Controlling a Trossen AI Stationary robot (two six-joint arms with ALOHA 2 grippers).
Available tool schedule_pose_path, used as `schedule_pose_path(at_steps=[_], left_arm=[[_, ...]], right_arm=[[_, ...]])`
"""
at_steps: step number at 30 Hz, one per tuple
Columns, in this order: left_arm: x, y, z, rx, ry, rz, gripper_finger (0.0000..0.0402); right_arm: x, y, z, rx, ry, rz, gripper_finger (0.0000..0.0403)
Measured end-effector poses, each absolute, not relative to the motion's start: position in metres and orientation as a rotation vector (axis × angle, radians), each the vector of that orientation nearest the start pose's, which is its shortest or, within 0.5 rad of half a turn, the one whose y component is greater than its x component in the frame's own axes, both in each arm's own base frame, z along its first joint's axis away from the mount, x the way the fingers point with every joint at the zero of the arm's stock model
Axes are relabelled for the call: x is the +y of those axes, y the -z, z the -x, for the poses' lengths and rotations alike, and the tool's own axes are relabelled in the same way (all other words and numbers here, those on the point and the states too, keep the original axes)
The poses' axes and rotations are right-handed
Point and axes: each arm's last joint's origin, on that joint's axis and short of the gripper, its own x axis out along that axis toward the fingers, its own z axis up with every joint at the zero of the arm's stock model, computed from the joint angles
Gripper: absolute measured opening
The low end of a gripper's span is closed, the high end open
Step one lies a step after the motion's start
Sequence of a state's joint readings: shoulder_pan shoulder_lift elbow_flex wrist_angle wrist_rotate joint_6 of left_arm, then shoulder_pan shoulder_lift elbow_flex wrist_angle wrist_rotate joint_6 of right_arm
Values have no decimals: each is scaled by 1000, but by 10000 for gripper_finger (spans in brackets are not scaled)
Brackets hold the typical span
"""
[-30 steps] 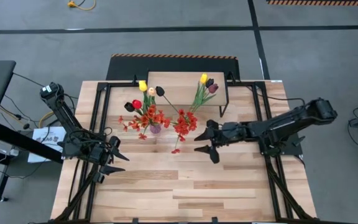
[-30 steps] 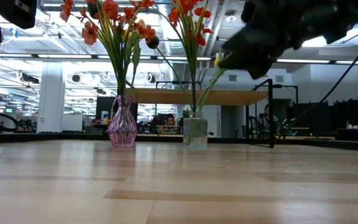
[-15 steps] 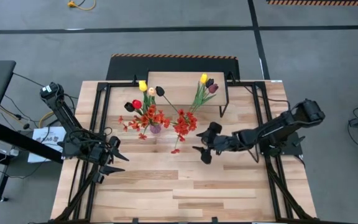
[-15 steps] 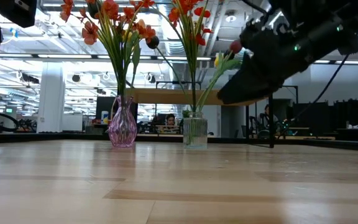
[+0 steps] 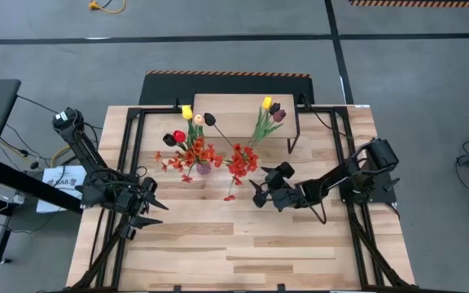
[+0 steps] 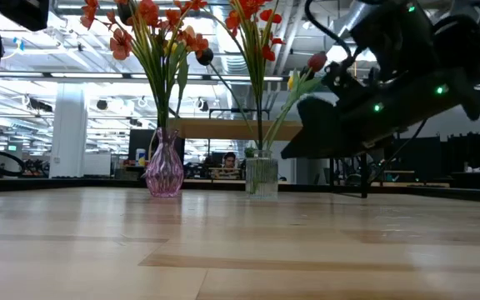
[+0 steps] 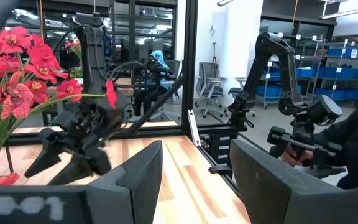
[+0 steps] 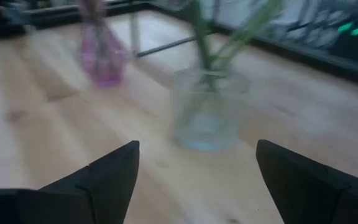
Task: Pick and place flowers into a vace then onto a shelf
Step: Put the transparent vase with flowers on the shelf
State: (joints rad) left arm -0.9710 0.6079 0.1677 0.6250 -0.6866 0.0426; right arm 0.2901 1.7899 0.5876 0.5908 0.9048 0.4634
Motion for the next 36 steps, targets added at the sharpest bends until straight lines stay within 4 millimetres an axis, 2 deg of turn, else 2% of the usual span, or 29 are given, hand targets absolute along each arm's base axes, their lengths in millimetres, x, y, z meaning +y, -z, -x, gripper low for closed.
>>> schedule_pose_path(at_steps=[5, 10, 16, 22, 24, 36], left_arm=[[-104, -221, -94, -134, 280, 93, 178], [-104, -221, -94, -134, 280, 90, 178], [-105, -220, -94, -131, 279, 48, 178], [-105, -219, -94, -126, 287, 41, 178], [-105, -219, -94, -121, 287, 35, 178], [-105, -217, -94, -106, 289, 45, 178]], right_arm=[[56, -100, -285, 428, 715, 85, 311], [44, -101, -288, 459, 739, 162, 311], [21, -100, -290, 491, 790, 176, 311], [9, -101, -300, 508, 481, 24, 311], [10, -102, -302, 497, 443, 13, 311], [5, -121, -300, 432, 559, 67, 311]])
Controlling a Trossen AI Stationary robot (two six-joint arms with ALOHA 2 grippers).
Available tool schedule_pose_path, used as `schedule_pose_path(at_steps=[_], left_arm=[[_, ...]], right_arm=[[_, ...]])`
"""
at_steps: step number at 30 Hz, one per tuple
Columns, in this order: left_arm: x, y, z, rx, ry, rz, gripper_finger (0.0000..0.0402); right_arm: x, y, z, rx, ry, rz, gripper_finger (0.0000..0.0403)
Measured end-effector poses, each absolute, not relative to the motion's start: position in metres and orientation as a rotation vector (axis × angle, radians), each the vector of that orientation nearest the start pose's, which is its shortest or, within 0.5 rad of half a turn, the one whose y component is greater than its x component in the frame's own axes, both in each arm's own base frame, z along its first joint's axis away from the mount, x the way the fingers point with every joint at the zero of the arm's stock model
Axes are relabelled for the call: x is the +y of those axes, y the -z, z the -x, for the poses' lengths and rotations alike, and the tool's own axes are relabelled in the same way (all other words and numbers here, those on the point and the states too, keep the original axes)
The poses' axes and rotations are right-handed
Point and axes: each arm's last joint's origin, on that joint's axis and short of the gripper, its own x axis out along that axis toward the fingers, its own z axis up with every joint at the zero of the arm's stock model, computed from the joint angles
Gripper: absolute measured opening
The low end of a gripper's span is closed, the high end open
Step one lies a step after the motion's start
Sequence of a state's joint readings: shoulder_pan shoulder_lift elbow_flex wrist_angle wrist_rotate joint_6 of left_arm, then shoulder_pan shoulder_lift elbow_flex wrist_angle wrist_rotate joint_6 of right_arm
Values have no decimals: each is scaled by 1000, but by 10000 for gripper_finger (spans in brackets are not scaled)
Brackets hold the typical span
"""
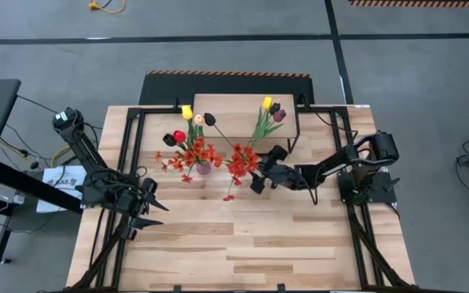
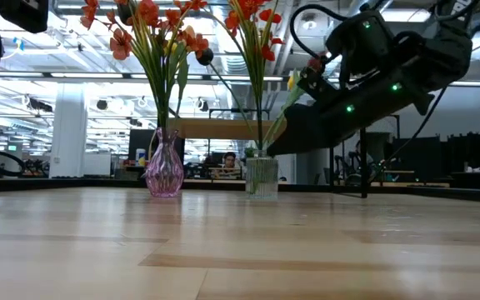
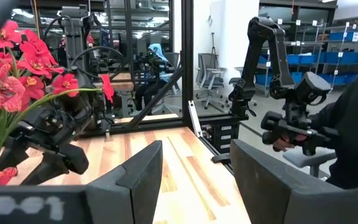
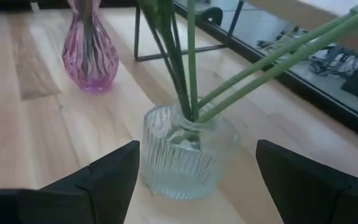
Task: Pick and place flowers into a vace then onto a shelf
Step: Put the transparent vase with flowers on the shelf
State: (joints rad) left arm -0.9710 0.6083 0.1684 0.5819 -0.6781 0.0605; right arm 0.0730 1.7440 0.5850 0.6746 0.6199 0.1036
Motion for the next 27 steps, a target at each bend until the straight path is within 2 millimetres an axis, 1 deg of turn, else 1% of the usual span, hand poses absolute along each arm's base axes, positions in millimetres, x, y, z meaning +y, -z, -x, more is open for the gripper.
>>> schedule_pose_path(at_steps=[5, 12, 16, 27], left_arm=[[-105, -217, -94, -103, 290, 47, 178], [-105, -216, -94, -96, 291, 66, 178], [-105, -216, -94, -95, 292, 73, 178], [-105, -216, -94, -89, 292, 66, 178]], right_arm=[[9, -127, -300, 402, 553, 68, 311], [10, -127, -300, 390, 553, 57, 311], [13, -133, -302, 329, 543, 35, 311], [13, -134, -305, 278, 545, 9, 311]])
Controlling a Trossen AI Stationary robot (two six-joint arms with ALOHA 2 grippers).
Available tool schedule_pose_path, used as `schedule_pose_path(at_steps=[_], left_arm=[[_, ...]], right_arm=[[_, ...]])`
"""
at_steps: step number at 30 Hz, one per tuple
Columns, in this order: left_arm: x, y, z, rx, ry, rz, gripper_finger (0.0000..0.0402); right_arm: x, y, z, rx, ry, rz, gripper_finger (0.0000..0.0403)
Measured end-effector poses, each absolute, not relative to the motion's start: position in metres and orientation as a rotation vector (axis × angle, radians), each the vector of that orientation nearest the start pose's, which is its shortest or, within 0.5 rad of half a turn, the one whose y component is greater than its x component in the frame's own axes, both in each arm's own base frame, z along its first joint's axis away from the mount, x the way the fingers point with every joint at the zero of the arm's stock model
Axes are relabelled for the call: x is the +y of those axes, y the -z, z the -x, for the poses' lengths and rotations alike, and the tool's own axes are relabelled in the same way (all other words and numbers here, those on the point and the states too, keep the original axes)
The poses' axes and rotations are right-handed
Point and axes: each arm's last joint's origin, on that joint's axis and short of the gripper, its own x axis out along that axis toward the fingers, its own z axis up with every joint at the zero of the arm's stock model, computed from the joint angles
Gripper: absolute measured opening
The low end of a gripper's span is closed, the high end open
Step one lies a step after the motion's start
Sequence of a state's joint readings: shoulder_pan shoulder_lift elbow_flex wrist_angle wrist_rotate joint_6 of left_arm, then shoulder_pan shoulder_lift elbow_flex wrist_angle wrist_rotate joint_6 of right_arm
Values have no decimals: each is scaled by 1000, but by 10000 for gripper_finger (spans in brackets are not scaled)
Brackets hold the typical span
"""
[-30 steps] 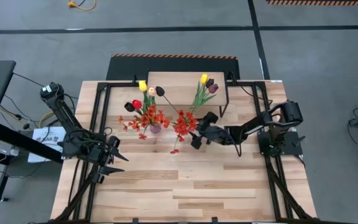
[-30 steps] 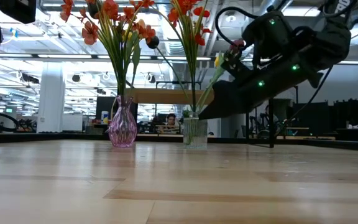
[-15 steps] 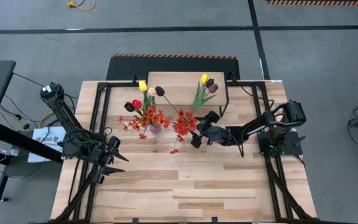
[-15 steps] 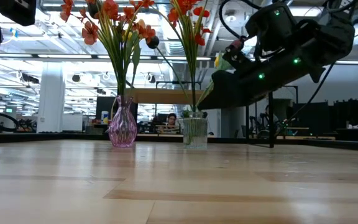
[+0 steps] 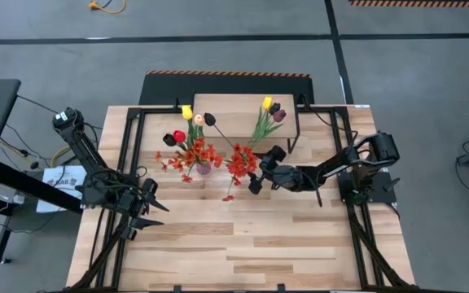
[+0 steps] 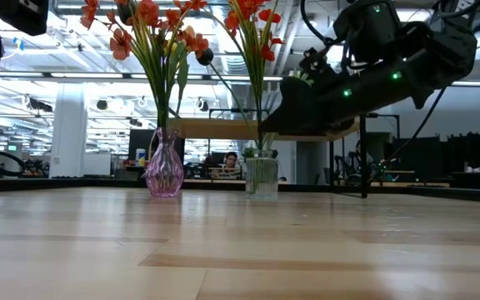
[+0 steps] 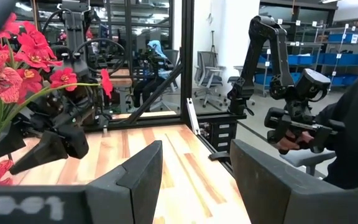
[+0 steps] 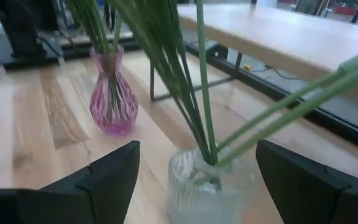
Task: Pick and place flowers into a vace then onto a shelf
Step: Put the transparent vase with flowers on the shelf
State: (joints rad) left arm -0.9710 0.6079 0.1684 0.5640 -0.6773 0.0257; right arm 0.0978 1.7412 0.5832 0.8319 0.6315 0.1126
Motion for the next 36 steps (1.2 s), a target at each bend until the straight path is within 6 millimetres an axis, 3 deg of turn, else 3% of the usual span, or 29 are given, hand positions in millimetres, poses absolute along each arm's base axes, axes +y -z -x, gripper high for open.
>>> schedule_pose_path(at_steps=[10, 19, 24, 30, 36], left_arm=[[-106, -215, -94, -85, 293, 72, 178], [-106, -214, -94, -74, 294, 76, 178], [-106, -214, -94, -74, 294, 77, 178], [-106, -214, -94, -74, 294, 76, 178], [-106, -214, -94, -72, 294, 74, 178]], right_arm=[[12, -134, -302, 262, 548, 10, 311], [17, -123, -256, 93, 485, 22, 311], [22, -112, -228, 98, 406, -11, 311], [23, -118, -238, 48, 406, -84, 311], [24, -127, -260, 61, 424, -25, 311]])
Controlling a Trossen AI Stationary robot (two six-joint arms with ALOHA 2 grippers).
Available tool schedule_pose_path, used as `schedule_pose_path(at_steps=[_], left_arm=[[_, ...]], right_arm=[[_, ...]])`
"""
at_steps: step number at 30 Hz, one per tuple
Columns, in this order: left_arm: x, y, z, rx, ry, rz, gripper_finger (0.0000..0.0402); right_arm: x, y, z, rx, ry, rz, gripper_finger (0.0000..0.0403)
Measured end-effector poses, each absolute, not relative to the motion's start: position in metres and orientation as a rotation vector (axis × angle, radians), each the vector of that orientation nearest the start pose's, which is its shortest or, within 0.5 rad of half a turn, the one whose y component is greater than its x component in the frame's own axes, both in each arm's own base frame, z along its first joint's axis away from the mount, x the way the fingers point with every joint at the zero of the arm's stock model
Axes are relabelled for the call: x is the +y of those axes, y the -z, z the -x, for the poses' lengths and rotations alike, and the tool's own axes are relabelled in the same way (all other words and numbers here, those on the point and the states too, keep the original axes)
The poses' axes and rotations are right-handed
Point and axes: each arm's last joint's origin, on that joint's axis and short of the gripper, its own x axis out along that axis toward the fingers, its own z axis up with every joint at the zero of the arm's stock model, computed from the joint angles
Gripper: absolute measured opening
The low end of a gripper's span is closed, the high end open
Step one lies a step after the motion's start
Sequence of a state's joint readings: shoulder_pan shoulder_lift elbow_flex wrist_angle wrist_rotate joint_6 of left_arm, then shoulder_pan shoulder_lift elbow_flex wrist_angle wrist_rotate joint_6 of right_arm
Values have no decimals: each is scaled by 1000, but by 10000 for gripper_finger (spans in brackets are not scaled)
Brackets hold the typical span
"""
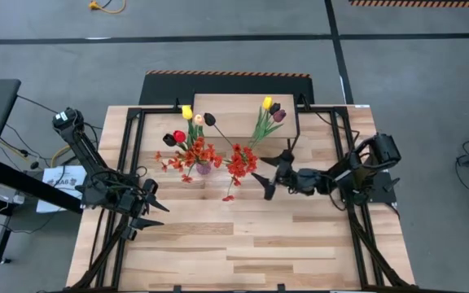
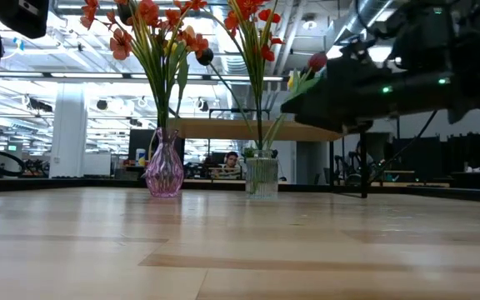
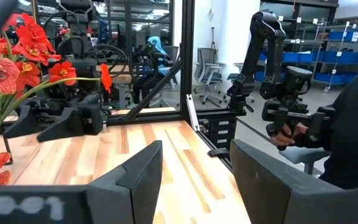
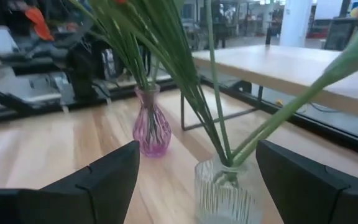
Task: Pick and place flowers into a vace then onto a shelf
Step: Put the transparent vase with flowers on the shelf
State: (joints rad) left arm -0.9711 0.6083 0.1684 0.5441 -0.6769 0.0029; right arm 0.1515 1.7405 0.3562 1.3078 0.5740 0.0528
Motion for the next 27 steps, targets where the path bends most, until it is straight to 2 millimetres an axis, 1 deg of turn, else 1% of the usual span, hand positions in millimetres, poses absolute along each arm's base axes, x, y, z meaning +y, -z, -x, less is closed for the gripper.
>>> schedule_pose_path(at_steps=[5, 10, 14, 17, 20, 24, 27], left_arm=[[-106, -213, -94, -65, 294, 67, 178], [-106, -213, -94, -65, 294, 67, 178], [-106, -213, -94, -65, 294, 67, 178], [-106, -213, -94, -65, 294, 67, 178], [-106, -213, -94, -65, 294, 67, 178], [-106, -213, -94, -64, 294, 80, 178], [-106, -213, -94, -64, 293, 80, 178]], right_arm=[[17, -125, -273, 145, 457, 7, 311], [15, -125, -273, 155, 462, 30, 311], [15, -121, -265, 157, 458, 48, 311], [17, -121, -253, 98, 440, 39, 311], [20, -122, -239, 37, 379, 45, 311], [20, -108, -236, 38, 323, 45, 311], [21, -92, -250, 91, 311, 54, 311]])
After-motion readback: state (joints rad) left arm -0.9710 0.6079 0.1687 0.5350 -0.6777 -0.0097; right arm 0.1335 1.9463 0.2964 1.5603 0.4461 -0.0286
